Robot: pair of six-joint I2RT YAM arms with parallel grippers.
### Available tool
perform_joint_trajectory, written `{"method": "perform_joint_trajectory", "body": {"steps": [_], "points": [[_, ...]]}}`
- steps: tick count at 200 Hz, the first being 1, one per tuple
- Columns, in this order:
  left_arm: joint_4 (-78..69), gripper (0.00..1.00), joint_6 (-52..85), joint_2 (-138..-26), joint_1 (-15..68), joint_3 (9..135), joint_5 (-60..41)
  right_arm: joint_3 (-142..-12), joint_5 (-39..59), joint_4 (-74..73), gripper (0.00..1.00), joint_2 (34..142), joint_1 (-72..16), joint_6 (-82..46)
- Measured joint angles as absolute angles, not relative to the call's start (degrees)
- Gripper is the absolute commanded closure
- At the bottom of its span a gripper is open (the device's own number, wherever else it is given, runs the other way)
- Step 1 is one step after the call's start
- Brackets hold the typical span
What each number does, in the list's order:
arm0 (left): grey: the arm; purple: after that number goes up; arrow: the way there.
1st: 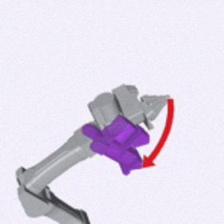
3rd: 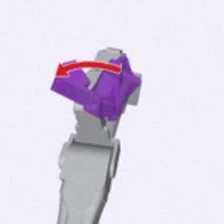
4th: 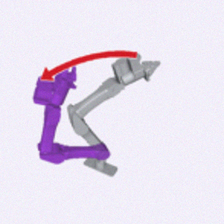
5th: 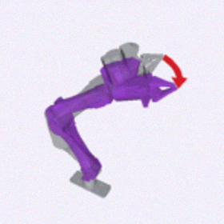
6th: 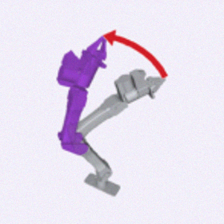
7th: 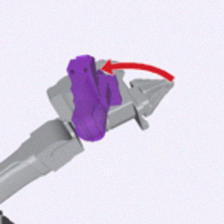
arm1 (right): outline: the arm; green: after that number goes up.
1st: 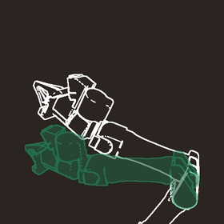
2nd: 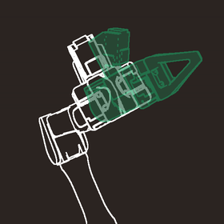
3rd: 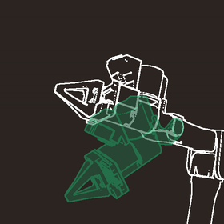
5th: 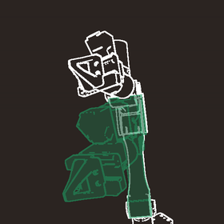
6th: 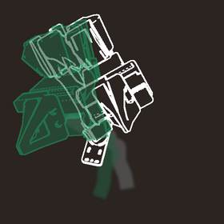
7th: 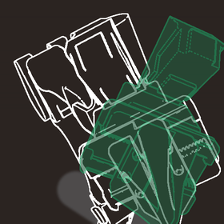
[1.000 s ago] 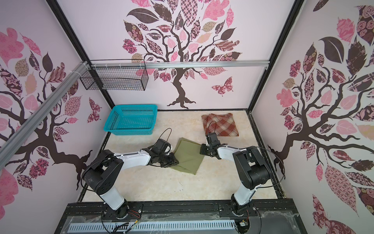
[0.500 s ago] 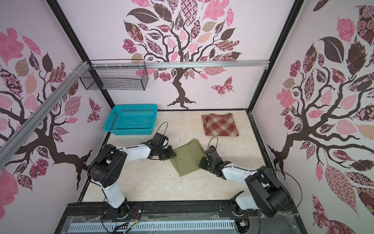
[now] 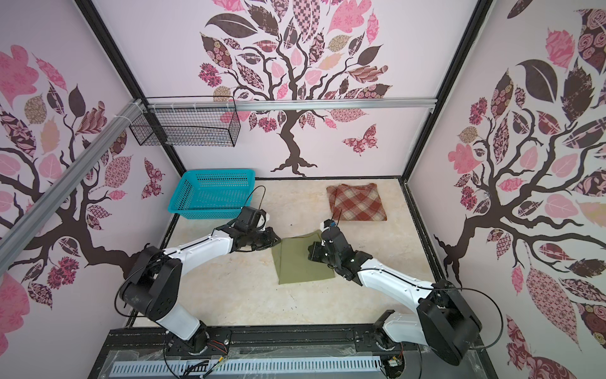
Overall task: Fold and stack the skirts
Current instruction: 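Press the folded olive skirt square with both grippers on its near edge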
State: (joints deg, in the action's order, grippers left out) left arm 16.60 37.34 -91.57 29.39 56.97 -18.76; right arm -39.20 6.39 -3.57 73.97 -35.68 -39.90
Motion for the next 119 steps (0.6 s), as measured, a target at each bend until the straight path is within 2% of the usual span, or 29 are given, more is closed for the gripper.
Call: {"method": "perform_joint_trajectory", "body": {"steps": [44,119], "points": [[15.5,0.79,38.9,-90.4,35.5,54.8,-18.4,-45.2,11.0,-1.4,1.00,85.0,-30.3,-32.6],[13.3,0.79,39.6,-96.1,35.4,52.4,-16.6,-47.6,12.3,-0.6,1.00,93.6,-28.6,-29.3]]}}
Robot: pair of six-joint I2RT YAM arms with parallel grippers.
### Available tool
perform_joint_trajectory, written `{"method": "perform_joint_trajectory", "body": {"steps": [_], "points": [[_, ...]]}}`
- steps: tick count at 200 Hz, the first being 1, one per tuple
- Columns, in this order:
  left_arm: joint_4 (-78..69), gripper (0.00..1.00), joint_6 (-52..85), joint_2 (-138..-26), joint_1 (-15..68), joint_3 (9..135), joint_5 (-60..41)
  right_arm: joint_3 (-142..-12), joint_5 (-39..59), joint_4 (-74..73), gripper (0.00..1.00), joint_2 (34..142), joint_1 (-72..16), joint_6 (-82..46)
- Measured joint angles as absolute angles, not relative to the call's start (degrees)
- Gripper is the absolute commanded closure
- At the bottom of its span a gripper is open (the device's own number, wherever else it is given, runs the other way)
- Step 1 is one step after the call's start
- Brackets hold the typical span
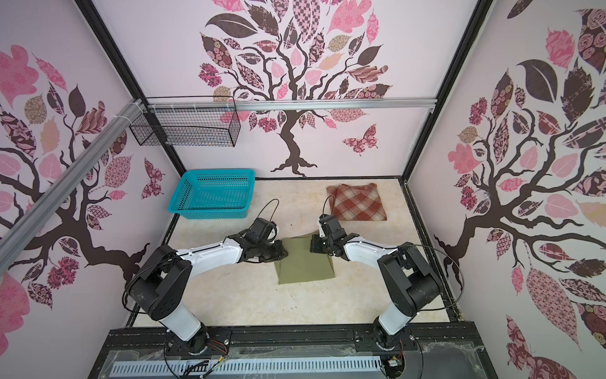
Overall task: Fold and stack the skirts
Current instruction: 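Press the folded olive skirt square with both grippers on its near edge, then grasp the olive skirt's edge with the right gripper while the left gripper holds it down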
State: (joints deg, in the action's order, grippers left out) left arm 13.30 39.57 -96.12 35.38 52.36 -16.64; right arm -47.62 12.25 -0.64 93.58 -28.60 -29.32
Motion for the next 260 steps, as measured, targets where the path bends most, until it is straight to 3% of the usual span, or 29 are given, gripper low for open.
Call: {"method": "perform_joint_trajectory", "body": {"steps": [137,192,215,260], "points": [[12.1,0.80,39.6,-97.7,34.6,49.9,-15.6,-47.2,15.4,-2.0,1.00,97.6,-25.8,-29.5],[16.5,0.79,39.1,-95.3,34.4,50.4,-14.2,-44.8,23.8,1.5,0.52,87.0,-17.0,-28.4],[18.3,0.79,39.0,-95.3,35.8,52.5,-14.2,-43.2,25.8,2.3,0.44,85.1,-13.4,-26.9],[18.6,0.79,39.2,-96.4,38.3,57.5,-16.0,-37.1,28.1,3.1,0.38,84.8,-13.1,-25.9]]}}
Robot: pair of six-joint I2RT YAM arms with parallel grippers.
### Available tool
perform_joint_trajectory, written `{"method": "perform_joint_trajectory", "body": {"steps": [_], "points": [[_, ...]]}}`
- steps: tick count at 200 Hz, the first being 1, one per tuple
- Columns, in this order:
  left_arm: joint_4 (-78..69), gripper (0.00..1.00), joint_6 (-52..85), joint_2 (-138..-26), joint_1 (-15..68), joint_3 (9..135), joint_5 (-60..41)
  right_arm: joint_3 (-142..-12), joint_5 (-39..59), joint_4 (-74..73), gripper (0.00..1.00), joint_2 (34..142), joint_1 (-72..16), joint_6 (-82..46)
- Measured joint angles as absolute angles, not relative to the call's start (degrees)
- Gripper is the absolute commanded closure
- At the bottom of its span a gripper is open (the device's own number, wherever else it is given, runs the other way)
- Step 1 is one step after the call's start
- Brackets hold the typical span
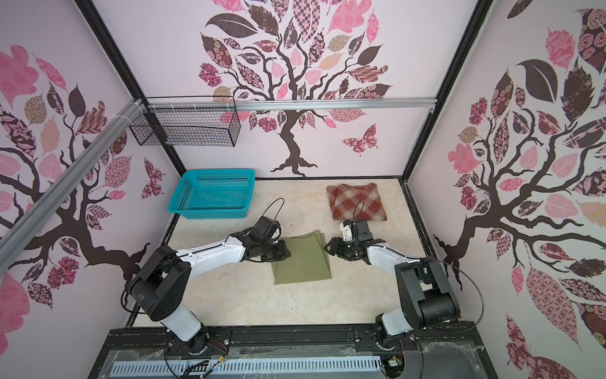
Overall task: Fold and stack the skirts
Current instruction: 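Grasp the olive skirt's edge with the right gripper while the left gripper holds it down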
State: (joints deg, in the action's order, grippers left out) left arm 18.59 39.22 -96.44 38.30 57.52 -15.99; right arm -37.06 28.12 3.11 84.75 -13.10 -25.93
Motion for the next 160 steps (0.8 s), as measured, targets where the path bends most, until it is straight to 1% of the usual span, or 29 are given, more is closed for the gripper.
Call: {"method": "perform_joint_trajectory", "body": {"steps": [75,160], "points": [[14.9,0.79,42.3,-106.3,41.9,61.3,-20.6,-34.9,33.4,-1.2,0.38,85.6,-13.1,-26.5],[13.1,0.79,43.1,-108.3,42.2,62.3,-22.0,-33.6,34.3,-6.7,0.38,89.2,-13.1,-27.0]]}}
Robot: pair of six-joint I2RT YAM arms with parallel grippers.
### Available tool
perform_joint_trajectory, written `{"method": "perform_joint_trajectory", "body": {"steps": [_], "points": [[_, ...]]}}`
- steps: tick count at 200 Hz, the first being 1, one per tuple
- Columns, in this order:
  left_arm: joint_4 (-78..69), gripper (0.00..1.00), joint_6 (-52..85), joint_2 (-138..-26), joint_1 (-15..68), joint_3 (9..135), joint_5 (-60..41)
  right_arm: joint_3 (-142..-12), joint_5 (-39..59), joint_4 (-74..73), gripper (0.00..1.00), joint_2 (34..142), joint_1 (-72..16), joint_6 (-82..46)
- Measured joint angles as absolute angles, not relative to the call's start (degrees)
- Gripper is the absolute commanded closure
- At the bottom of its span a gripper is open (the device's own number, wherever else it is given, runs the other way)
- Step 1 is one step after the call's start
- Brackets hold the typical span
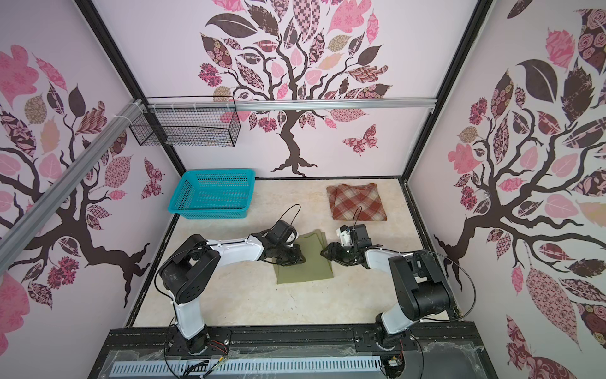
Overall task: Fold and stack the skirts
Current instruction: 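Grasp the olive skirt's edge with the right gripper while the left gripper holds it down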
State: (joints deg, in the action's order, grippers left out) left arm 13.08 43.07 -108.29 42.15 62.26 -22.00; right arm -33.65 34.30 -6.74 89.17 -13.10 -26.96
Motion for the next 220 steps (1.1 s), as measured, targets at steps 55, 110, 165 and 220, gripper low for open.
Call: {"method": "perform_joint_trajectory", "body": {"steps": [55,110,165,220], "points": [[13.1,0.79,43.1,-108.3,42.2,62.3,-22.0,-33.7,32.8,-8.9,0.37,89.7,-13.1,-26.9],[13.1,0.80,43.1,-108.6,42.1,62.5,-22.2,-34.4,32.7,-11.7,0.39,91.7,-13.3,-27.0],[13.2,0.80,43.1,-108.6,42.1,62.6,-22.2,-34.4,32.7,-13.4,0.39,92.5,-14.1,-26.8],[13.2,0.80,43.1,-108.6,42.1,62.6,-22.2,-35.0,33.5,-14.7,0.40,93.8,-14.6,-26.7]]}}
